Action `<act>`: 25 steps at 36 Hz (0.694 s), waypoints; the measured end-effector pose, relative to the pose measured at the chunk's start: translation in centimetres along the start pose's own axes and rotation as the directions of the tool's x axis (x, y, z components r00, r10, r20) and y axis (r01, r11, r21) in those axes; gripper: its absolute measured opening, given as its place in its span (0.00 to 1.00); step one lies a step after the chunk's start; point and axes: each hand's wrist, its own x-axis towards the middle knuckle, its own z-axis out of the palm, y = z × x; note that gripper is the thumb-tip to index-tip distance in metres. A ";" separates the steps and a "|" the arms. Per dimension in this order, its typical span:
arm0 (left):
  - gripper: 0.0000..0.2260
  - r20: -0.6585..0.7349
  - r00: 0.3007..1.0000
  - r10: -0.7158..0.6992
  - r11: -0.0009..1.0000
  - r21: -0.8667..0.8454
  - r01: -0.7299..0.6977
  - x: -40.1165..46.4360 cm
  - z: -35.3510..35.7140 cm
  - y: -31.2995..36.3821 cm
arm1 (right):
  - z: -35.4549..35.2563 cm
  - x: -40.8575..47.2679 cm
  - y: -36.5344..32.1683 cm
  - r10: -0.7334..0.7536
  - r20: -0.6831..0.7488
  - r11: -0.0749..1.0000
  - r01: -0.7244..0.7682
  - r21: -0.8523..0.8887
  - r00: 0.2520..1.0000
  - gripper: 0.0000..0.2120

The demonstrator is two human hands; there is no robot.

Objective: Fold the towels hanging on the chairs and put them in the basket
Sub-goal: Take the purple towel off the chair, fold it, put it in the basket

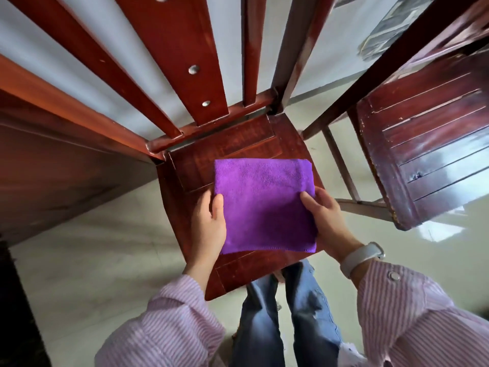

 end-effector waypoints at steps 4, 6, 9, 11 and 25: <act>0.18 -0.061 0.987 0.150 0.980 0.137 -0.141 -3.0 -0.2 4.1 | -1.2 -4.1 -1.6 -0.127 -0.054 0.987 0.120 -0.109 0.990 0.14; 0.18 -0.038 0.974 0.224 0.961 0.174 -0.215 -4.3 -0.1 6.2 | -2.1 -5.8 -2.8 -0.227 -0.120 0.962 0.204 -0.181 0.967 0.19; 0.18 0.011 0.961 0.277 0.948 0.162 -0.275 -6.7 0.3 9.5 | -4.6 -8.3 -5.0 -0.326 -0.193 0.940 0.294 -0.176 0.926 0.17; 0.20 0.029 0.951 0.308 0.941 0.140 -0.309 -7.9 0.9 11.5 | -6.5 -9.5 -6.1 -0.375 -0.210 0.923 0.341 -0.180 0.903 0.17; 0.13 0.221 0.869 0.443 0.874 0.112 -0.474 -22.0 17.0 29.9 | -33.8 -15.5 -10.4 -0.393 -0.391 0.912 0.408 -0.050 0.832 0.15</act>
